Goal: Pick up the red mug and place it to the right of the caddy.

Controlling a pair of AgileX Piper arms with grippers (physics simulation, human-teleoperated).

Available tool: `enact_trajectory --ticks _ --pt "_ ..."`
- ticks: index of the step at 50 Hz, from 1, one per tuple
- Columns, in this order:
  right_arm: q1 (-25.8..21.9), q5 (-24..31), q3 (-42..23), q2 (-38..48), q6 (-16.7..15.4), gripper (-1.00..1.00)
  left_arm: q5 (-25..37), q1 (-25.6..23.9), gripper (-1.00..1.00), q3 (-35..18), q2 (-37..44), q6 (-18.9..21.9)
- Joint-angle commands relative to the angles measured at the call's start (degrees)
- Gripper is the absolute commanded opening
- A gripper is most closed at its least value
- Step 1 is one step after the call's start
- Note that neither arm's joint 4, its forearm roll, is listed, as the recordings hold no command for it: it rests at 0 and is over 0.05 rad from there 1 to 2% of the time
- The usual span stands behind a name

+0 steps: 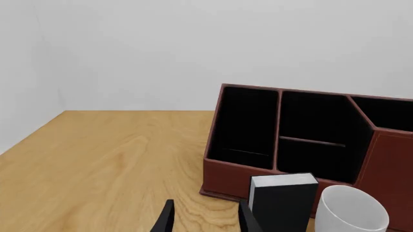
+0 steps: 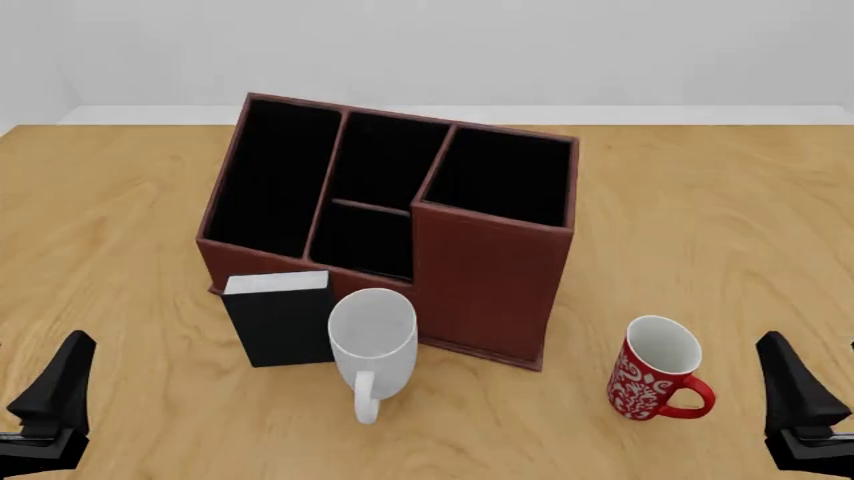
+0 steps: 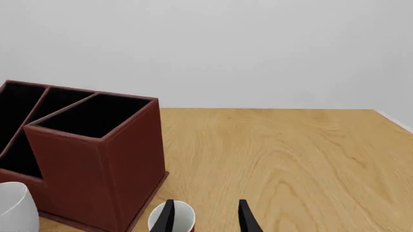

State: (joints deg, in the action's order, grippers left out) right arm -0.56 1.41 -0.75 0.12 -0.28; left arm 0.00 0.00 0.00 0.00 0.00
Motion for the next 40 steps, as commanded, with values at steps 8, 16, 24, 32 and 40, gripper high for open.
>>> enact_trajectory --ticks 8,16,24,32,40 --pt "-0.84 0.72 -2.20 1.36 -2.73 1.00 0.00 0.00 1.00 0.00 0.00 0.00" --pt "-2.15 2.60 -11.84 18.01 -4.47 1.00 0.00 0.00 1.00 0.00 0.00 0.00" --pt "-4.57 13.08 -23.29 27.12 -10.35 1.00 0.00 0.00 1.00 0.00 0.00 0.00" --pt "-4.17 19.29 -30.82 34.31 -12.60 1.00 0.00 0.00 1.00 0.00 0.00 0.00" --pt "-5.18 21.03 -32.86 39.96 -16.12 1.00 0.00 0.00 1.00 0.00 0.00 0.00"
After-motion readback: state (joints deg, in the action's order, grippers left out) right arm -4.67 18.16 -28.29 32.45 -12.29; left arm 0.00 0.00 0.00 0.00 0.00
